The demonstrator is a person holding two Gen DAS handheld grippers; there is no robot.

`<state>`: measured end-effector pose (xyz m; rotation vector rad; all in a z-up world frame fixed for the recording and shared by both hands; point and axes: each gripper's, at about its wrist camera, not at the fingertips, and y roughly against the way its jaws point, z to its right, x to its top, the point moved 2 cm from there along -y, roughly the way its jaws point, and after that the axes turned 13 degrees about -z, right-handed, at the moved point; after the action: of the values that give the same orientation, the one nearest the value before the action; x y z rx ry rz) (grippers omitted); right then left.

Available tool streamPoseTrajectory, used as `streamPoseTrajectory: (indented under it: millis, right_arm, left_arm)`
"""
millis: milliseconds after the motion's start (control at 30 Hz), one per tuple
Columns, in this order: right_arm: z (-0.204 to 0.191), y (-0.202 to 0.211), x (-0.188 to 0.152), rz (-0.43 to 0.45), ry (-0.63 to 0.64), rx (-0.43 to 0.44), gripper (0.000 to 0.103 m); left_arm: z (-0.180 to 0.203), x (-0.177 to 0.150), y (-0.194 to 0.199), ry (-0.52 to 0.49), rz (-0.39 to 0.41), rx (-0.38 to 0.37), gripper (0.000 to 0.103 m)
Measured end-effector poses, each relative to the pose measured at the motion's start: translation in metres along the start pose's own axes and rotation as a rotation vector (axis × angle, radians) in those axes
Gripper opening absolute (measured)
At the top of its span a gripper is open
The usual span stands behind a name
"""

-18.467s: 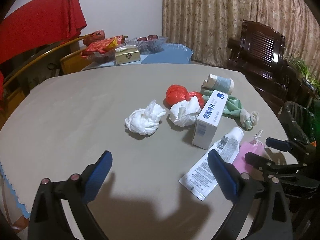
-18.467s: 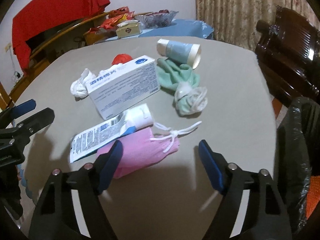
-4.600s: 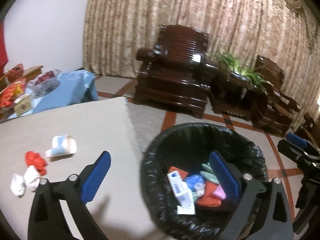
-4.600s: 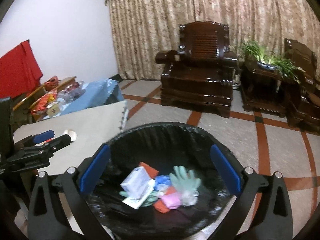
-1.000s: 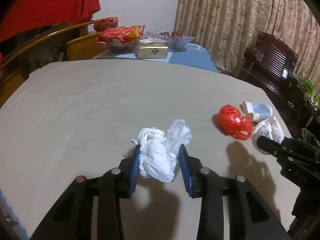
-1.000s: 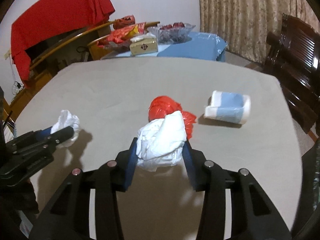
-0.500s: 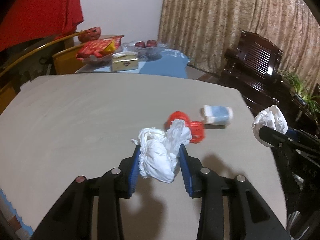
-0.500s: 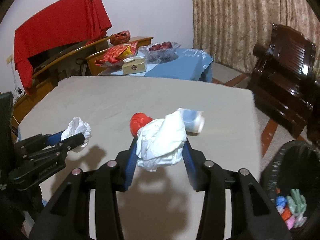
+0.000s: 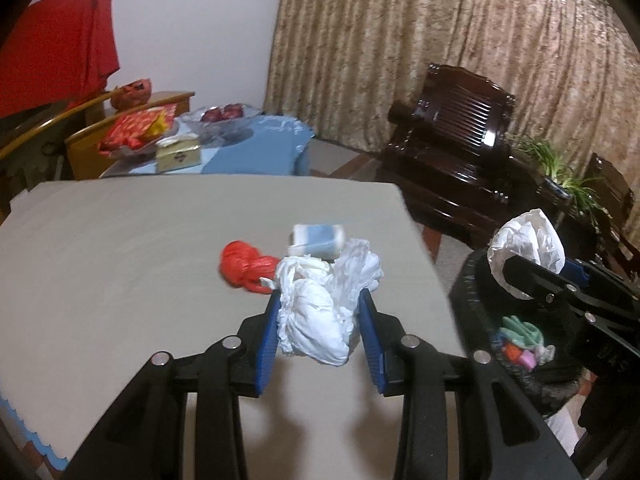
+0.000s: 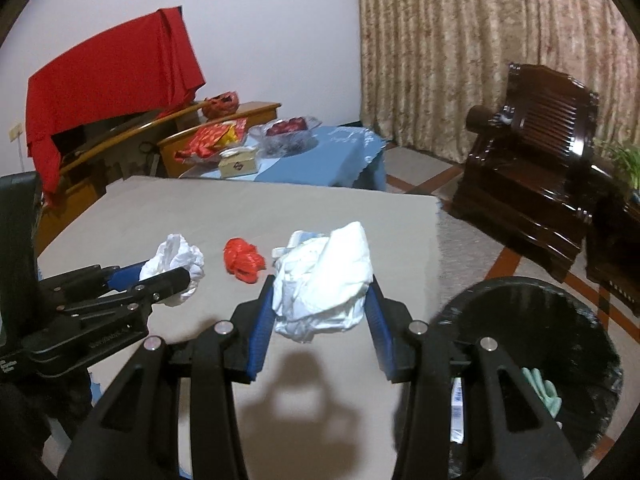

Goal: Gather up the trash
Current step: 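Carry both white tissues over the bin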

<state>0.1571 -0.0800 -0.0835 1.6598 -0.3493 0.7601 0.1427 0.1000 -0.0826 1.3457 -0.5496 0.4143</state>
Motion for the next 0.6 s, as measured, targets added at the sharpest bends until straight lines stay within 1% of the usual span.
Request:
streamPoseTrajectory:
  millis: [200, 333, 600]
  right_arm:
    - [0.031, 0.032, -0.010, 0.032, -0.049, -0.026, 0.042]
    - [0.054, 0.053, -0.022, 0.048, -0.089, -0.045, 0.042]
    - [0.090, 0.077, -0.044, 0.066, -0.151, -0.103, 0.042]
  left_arm:
    - [0.045, -0.002, 0.014, -0.050, 0.015, -0.049, 0.038]
    - [0.073, -0.005, 0.024, -0.084, 0.030, -0.079, 0.038]
    - [0.119, -0.009, 0.034, -0.160, 0.045, -0.118, 0.038]
